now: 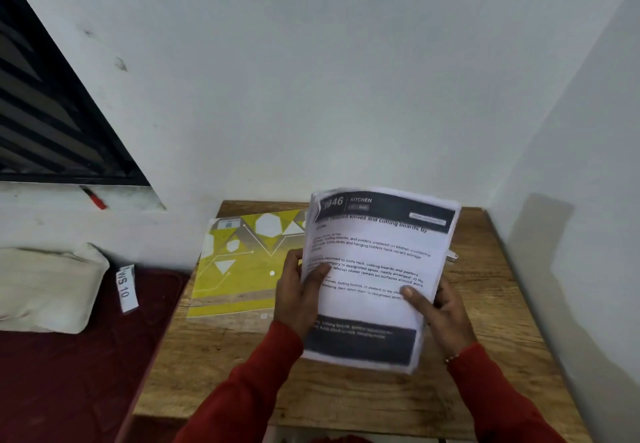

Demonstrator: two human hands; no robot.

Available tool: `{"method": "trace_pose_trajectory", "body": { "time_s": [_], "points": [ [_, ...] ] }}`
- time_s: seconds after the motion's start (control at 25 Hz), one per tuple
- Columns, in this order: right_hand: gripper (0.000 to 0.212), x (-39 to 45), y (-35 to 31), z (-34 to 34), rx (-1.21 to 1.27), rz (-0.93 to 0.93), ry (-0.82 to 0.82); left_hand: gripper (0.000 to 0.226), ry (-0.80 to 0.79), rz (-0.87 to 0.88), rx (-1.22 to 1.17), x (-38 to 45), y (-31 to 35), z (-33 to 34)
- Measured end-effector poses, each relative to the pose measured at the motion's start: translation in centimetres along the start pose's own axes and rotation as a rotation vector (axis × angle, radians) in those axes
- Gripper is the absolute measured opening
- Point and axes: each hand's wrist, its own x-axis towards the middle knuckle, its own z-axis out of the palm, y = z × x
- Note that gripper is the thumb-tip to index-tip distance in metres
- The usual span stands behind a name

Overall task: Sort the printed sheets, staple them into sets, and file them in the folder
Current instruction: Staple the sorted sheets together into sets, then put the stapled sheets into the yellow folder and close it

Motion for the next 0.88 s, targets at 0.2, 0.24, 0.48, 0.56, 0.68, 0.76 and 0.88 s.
{"method": "trace_pose_trajectory", "body": {
  "time_s": [0.2,0.24,0.48,0.56,0.68,0.76,0.88],
  "points": [
    [0.039,-0.4,0.9,0.3,0.024,0.147,-0.074,0.025,-0.027,-0.158,0.033,1.1,-0.5,-0.2],
    [0.038,-0.5,1.3,0.5,0.025,0.152,-0.052,0.024,-0.037,-0.173,0.073,1.3,-0.6,-0.2],
    [0.03,-0.6,3.3,-1.0,0.112,0.168,0.261,0.022,0.015,-0.127,0.469,3.8,-4.2,-6.2],
    [0.028,-1.0,3.6,-2.3,0.14,0.2,0.367,0.029,-0.113,-0.089,0.899,4.7,-6.4,-9.6],
    [0.044,-1.7,4.4,-3.5,0.137,0.234,0.451,0.067,-0.414,-0.241,1.33,4.5,-9.0,-12.6],
    [0.059,-2.2,5.0,-3.7,0.126,0.24,0.48,0.071,-0.425,-0.236,1.438,3.4,-9.6,-12.6],
    [0.064,-2.9,6.0,-3.8,0.112,0.268,0.502,0.064,-0.297,-0.158,1.584,2.0,-9.0,-11.2]
  ]
}}
